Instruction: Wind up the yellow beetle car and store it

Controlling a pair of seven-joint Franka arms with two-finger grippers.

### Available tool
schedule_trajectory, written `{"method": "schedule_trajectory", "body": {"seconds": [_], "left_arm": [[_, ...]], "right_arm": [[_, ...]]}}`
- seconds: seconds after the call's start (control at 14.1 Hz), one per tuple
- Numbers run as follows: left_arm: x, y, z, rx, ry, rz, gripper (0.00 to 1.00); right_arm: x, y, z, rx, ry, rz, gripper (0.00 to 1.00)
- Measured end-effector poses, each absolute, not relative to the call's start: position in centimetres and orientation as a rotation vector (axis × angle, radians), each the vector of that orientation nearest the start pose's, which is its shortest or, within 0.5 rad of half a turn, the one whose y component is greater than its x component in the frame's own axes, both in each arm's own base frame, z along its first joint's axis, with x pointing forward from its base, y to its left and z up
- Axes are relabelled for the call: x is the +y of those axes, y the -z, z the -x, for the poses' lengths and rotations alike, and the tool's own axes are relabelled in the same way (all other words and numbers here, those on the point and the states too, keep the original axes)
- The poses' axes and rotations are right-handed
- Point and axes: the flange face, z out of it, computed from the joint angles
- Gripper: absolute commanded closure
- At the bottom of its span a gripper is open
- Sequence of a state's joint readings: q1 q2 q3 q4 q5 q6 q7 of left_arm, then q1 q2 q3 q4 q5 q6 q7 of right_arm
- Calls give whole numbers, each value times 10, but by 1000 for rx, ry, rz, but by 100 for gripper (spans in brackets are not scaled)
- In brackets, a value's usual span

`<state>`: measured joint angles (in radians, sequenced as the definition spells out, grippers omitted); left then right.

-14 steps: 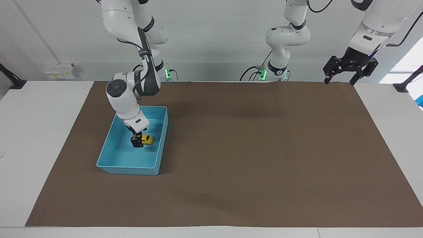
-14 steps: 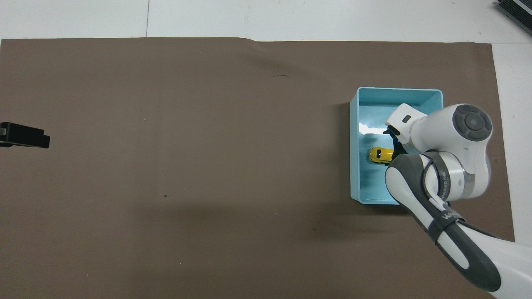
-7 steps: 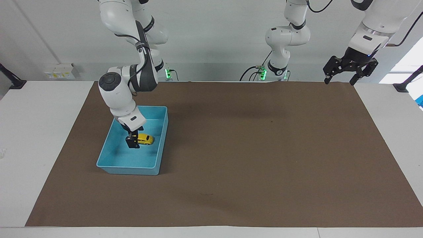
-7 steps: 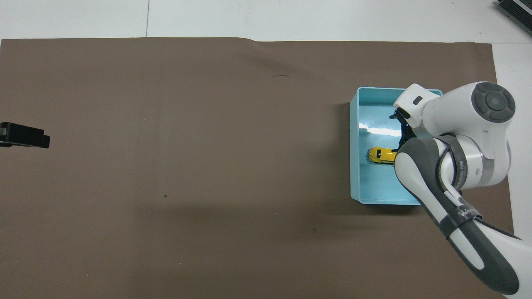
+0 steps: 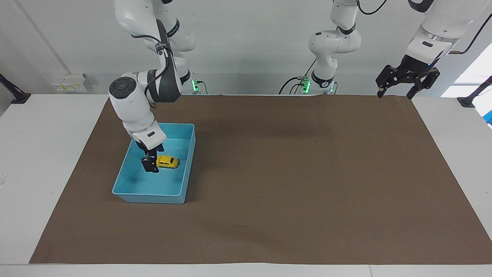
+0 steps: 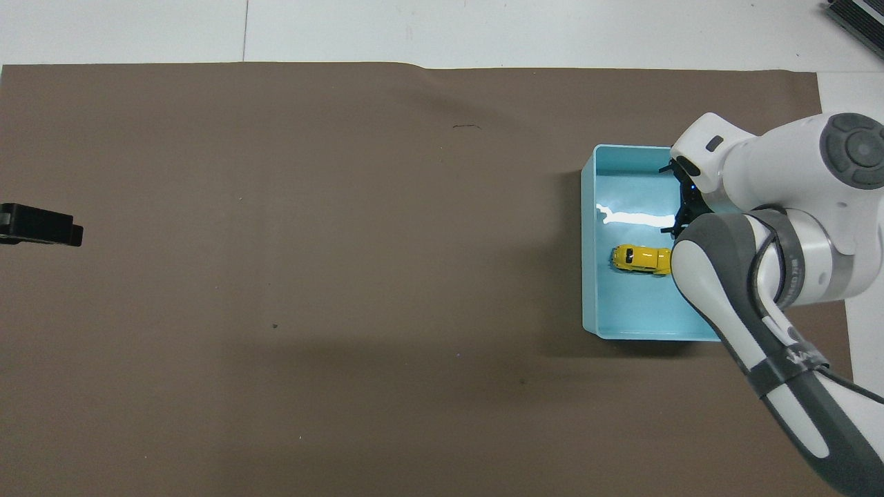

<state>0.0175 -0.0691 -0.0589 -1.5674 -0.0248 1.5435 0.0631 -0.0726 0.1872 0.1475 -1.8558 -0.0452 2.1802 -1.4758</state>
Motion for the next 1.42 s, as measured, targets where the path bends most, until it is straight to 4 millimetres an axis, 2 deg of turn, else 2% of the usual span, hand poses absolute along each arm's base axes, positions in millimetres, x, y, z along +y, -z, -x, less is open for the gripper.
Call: {"method": "schedule_trajectory", "body": {"seconds": [0.28,0.57,0.78,1.0,1.14,1.42], "left_arm": [[-26,-661,-530,167,72,3157,0],[-26,-661,-530,167,72,3157,0],[-26,-661,-530,167,72,3157,0],[-26,-661,-530,167,72,3157,0],[-26,-661,-530,167,72,3157,0],[-26,-661,-530,167,72,3157,0]], "right_arm": [[38,-477,-623,-2295,190,2311,0],[36,-533,-608,-2309,218,2338,0],[16,-567,-593,-2284,239,2400,0],[11,-576,-590,-2186,268,2494,0],[19,-575,-589,-2136,273,2527,0],[39,-575,-586,-2152,268,2502,0]]}}
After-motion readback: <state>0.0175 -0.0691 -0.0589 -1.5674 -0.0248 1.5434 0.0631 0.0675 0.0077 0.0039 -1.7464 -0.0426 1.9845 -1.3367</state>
